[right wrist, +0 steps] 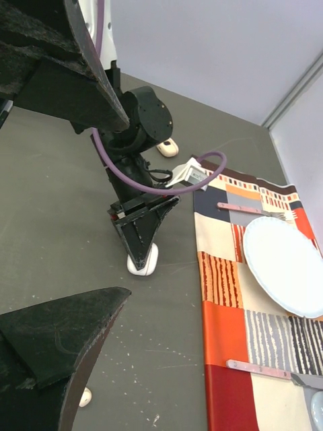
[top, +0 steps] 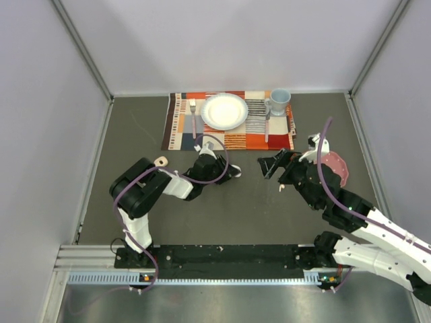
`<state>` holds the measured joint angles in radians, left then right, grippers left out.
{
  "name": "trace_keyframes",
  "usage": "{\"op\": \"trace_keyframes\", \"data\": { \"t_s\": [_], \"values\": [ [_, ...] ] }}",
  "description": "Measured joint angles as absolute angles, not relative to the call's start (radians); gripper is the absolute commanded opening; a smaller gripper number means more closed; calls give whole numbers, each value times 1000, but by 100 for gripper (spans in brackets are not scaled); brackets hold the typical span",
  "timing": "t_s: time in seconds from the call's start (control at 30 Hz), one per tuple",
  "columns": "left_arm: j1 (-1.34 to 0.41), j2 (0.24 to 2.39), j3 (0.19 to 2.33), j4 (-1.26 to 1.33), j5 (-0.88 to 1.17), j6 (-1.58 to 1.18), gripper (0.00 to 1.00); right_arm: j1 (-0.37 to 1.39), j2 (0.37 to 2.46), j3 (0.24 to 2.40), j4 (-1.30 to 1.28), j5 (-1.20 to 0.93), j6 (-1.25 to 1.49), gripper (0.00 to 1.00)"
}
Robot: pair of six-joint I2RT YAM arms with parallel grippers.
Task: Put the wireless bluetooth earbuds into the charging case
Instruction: Place the charging case with the earbuds at the center of the board.
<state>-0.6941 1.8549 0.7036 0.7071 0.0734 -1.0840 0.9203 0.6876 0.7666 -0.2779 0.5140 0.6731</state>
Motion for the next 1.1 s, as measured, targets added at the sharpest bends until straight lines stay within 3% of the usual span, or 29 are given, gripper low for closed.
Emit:
{"op": "trace_keyframes", "data": {
  "t_s": [0.3,0.4,1.1],
  "values": [
    [-692,1856,705,671,70,-1086,33,920,688,767,-278,516,673,99],
    [-691,1856,705,669,64,-1087,41,920,688,767,-278,517,673,99],
    [-674,1764,703,530,-16,-1018,52,920,688,767,-278,523,675,99]
  ]
}}
